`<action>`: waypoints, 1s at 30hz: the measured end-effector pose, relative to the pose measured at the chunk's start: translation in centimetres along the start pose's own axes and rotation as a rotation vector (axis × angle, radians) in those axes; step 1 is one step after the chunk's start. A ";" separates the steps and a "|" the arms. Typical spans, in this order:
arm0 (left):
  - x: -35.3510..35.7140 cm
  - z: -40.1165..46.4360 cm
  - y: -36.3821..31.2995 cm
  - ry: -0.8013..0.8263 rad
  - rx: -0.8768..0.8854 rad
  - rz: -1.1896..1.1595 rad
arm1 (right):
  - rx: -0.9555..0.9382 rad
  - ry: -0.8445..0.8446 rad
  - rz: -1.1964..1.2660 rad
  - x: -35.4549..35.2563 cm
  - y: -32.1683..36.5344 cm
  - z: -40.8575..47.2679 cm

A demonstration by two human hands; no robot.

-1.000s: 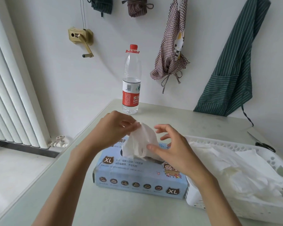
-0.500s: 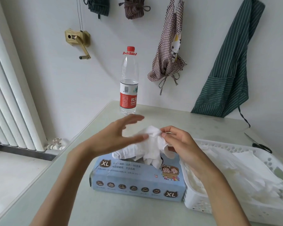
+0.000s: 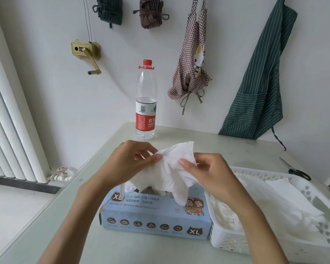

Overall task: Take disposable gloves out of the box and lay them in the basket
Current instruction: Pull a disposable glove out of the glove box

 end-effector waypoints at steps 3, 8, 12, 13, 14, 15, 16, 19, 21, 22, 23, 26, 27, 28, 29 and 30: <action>0.9 -0.3 0.0 0.105 -0.029 -0.094 | -0.006 -0.070 0.178 -2.1 0.2 -0.3; 1.6 -0.5 -0.6 0.151 -0.062 -0.263 | 0.008 -0.185 0.265 -5.5 0.1 -0.5; 1.2 0.4 -1.9 0.113 -0.041 -0.260 | 0.106 -0.196 0.370 -8.7 -0.9 -0.6; 1.2 0.7 -2.4 0.106 -0.027 -0.252 | 0.134 -0.184 0.389 -9.3 -1.3 -0.7; 1.6 0.9 -3.6 0.110 -0.008 -0.245 | 0.141 -0.168 0.417 -10.3 -1.3 -1.1; 2.1 1.3 -4.6 0.121 0.006 -0.240 | 0.135 -0.145 0.473 -11.1 -1.2 -1.5; 2.7 1.6 -5.6 0.138 0.016 -0.241 | 0.132 -0.120 0.547 -11.8 -1.1 -1.9; 4.8 2.8 -8.3 0.194 0.073 -0.172 | 0.102 -0.099 0.716 -14.3 -0.3 -2.8; 6.6 3.6 -9.4 0.199 0.093 -0.085 | 0.106 -0.143 0.645 -16.4 -0.9 -3.6; 7.5 4.0 -9.7 0.198 0.096 -0.049 | 0.117 -0.189 0.538 -17.5 -1.4 -4.0; 8.2 4.3 -9.7 0.193 0.095 -0.028 | 0.130 -0.247 0.399 -18.5 -2.0 -4.2; 9.7 4.7 -9.4 0.162 0.077 -0.005 | 0.155 -0.404 0.075 -20.9 -3.2 -5.6; 9.6 4.7 -9.3 0.133 0.068 -0.017 | 0.138 -0.447 0.007 -21.3 -3.2 -6.0; 9.4 4.5 -9.2 0.094 0.067 -0.040 | 0.110 -0.490 -0.041 -21.5 -2.9 -6.6; 8.9 4.3 -9.5 0.040 0.086 -0.066 | 0.074 -0.535 -0.069 -21.6 -2.4 -7.1; 8.2 3.9 -10.1 -0.025 0.123 -0.091 | 0.035 -0.580 -0.088 -21.8 -1.8 -7.7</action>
Point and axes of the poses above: each hand's wrist, its own z-axis towards the middle knuckle, its own x-axis out of the palm, y = z × x, the point moved 10 cm from there along z, towards the middle knuckle, and after that the axes turned 15 degrees about -z, right-handed, at the moved point
